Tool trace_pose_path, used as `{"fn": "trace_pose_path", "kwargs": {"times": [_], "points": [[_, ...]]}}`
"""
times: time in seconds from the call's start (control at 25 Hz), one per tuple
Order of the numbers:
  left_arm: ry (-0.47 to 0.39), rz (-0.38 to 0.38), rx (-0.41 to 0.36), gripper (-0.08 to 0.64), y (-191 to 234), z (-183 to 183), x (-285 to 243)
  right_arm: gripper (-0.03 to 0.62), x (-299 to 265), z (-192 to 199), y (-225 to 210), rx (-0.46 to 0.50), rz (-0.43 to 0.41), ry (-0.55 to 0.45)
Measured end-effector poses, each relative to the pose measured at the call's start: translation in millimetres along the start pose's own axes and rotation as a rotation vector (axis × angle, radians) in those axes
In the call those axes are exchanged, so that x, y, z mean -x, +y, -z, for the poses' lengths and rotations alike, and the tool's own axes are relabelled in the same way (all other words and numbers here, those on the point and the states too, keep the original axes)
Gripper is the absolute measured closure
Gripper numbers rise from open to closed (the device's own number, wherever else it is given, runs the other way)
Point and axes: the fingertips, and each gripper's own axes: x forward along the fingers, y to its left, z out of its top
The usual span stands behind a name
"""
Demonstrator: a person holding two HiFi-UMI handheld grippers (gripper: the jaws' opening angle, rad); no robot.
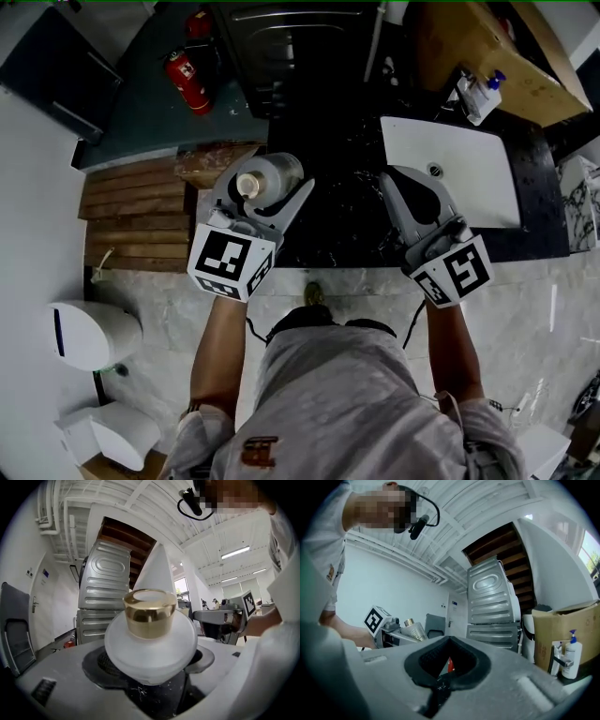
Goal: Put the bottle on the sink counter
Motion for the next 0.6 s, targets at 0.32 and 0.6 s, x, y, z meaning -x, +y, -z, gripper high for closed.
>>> {"fn": "trace_pose_path", "kwargs": {"times": [0.32, 0.6], "points": [[0.111, 0.051, 0.015, 0.230, 39, 42, -53, 0.592, -33, 30, -24, -0.005, 0.042, 0.072], [0.239, 0.043, 0.058, 0.230, 58, 91, -84, 0.591, -47, 45, -44, -0.006, 0.031, 0.109]]}}
